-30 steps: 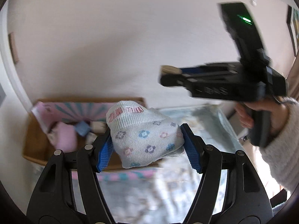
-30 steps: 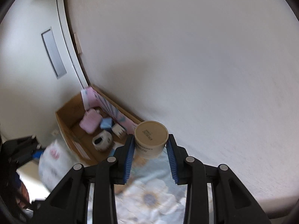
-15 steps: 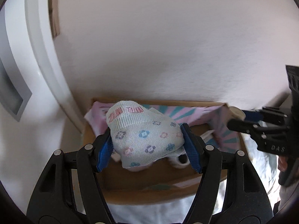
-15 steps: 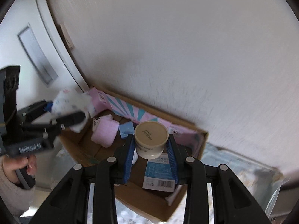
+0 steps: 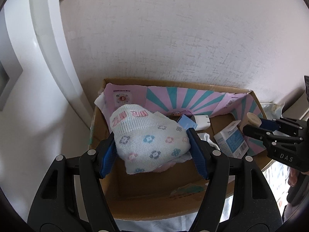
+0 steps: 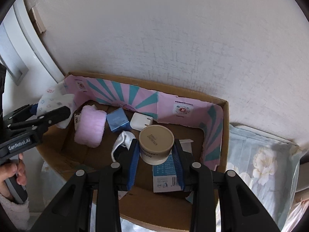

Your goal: Organize objects

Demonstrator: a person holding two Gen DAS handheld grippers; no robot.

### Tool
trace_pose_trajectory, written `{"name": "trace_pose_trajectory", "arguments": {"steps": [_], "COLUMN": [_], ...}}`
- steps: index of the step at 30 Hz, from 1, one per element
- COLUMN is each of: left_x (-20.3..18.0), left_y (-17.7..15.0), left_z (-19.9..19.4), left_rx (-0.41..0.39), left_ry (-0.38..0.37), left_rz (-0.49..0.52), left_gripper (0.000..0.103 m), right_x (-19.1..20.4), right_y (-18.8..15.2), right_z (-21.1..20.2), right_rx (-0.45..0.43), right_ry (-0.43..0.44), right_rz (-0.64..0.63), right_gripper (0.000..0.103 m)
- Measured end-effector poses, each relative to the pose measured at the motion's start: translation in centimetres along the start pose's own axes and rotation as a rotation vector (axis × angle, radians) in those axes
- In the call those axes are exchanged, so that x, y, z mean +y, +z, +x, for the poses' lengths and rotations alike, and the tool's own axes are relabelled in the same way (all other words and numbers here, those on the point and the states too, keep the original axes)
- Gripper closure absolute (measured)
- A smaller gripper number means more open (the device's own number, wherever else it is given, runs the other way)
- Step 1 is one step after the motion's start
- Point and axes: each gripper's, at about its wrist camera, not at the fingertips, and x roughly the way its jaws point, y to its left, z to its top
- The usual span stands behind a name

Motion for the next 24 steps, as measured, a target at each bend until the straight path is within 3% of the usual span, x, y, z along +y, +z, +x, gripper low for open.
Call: {"name": "trace_pose_trajectory", "arguments": {"steps": [4, 6, 8, 10, 11, 12, 24], "left_x": [-0.9, -1.2, -1.3, -1.3, -1.3, -1.4, -2.1], "left_y": [0.3, 0.5, 0.5, 0.4, 0.3, 0.3, -0.2], "left_z": [-0.3, -0.5, -0.6, -0.8, -0.9, -0.8, -1.7], "left_rx": [-0.011, -0.021, -0.013, -0.014, -0.01, -0.005, 0.011], "left_ry": [0.011, -0.019, -0.024, -0.001, 0.006, 0.008, 0.028], "left_rz": [0.033, 0.035, 0.032, 0.036, 0.036, 0.037, 0.047], "left_gripper": [0.038, 0.031, 0.001, 0.0, 0.0, 0.0, 0.0], "right_x": [0.1, 0.2, 0.2, 0.0, -0.1, -0.2, -0.2], "right_y": [0.0, 0.1, 0.2, 0.3, 0.3, 0.2, -1.3], "right_z": [-0.3, -0.4, -0.4, -0.4, -0.2, 0.1, -1.7], "right_rx": [0.003, 0.006, 0.008, 0.024, 0.045, 0.068, 0.042], "right_ry": [-0.01, -0.006, -0.013, -0.023, -0.012, 0.004, -0.027], "right_rz": [0.008, 0.018, 0.037, 0.055, 0.058, 0.057, 0.094], "right_gripper": [0.071, 0.071, 0.071, 0.054, 0.022, 0.0, 0.0]}}
